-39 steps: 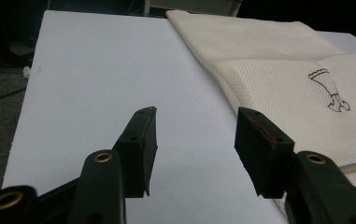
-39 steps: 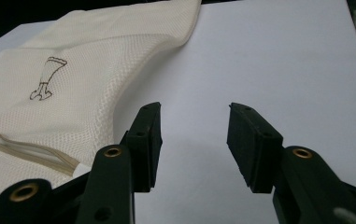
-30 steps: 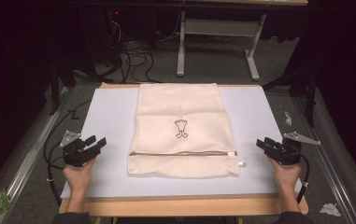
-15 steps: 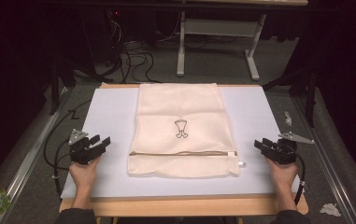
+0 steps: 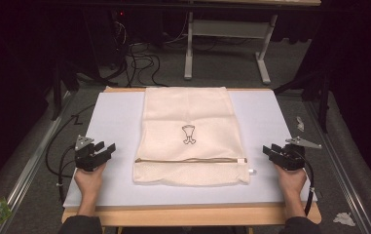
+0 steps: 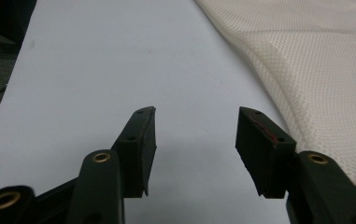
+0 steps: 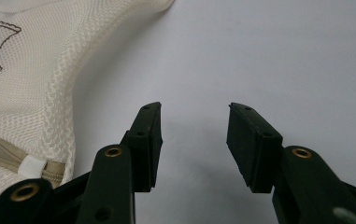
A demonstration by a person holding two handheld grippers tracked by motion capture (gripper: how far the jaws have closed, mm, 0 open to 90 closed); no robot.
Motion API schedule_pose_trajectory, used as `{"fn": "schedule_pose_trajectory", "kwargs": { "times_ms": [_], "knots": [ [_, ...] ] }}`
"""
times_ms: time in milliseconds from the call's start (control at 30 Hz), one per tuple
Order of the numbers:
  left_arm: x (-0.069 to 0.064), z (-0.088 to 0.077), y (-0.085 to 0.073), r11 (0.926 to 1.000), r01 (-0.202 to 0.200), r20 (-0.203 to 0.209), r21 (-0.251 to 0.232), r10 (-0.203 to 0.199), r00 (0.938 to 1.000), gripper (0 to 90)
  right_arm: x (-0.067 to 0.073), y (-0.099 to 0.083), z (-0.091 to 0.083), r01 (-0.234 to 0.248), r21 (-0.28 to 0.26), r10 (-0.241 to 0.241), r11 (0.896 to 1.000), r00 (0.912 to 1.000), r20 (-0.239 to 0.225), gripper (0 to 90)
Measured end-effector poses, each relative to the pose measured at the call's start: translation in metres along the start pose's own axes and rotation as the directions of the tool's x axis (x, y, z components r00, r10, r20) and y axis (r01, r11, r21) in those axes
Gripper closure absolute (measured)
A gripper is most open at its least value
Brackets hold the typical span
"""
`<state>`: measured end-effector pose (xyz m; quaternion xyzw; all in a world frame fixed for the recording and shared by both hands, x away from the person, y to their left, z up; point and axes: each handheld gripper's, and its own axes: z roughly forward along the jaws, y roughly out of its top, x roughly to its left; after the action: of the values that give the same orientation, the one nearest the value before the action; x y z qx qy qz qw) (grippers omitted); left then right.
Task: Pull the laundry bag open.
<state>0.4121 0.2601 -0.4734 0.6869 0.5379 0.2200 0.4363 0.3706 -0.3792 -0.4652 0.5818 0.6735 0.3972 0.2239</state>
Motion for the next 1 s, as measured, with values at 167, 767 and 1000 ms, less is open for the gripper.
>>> {"fn": "schedule_pose_trajectory", "kwargs": {
  "times_ms": [167,767,1000],
  "knots": [
    [0.000,0.002,-0.001,0.9999,-0.011,-0.015,-0.002,0.011,0.9998,47.9,0.000,0.000,0.003,0.019,0.011,-0.019,1.000,0.9997,0.017,56.2],
    [-0.002,0.009,-0.005,0.9994,-0.033,-0.041,0.006,0.033,0.9986,46.7,0.002,-0.002,0.011,0.042,0.017,-0.042,0.999,0.9986,0.032,55.4],
    [-0.003,0.009,-0.006,0.9990,-0.044,-0.043,0.002,0.044,0.9981,45.2,0.005,-0.005,0.013,0.046,0.018,-0.046,0.999,0.9981,0.041,54.3]
  ]
}}
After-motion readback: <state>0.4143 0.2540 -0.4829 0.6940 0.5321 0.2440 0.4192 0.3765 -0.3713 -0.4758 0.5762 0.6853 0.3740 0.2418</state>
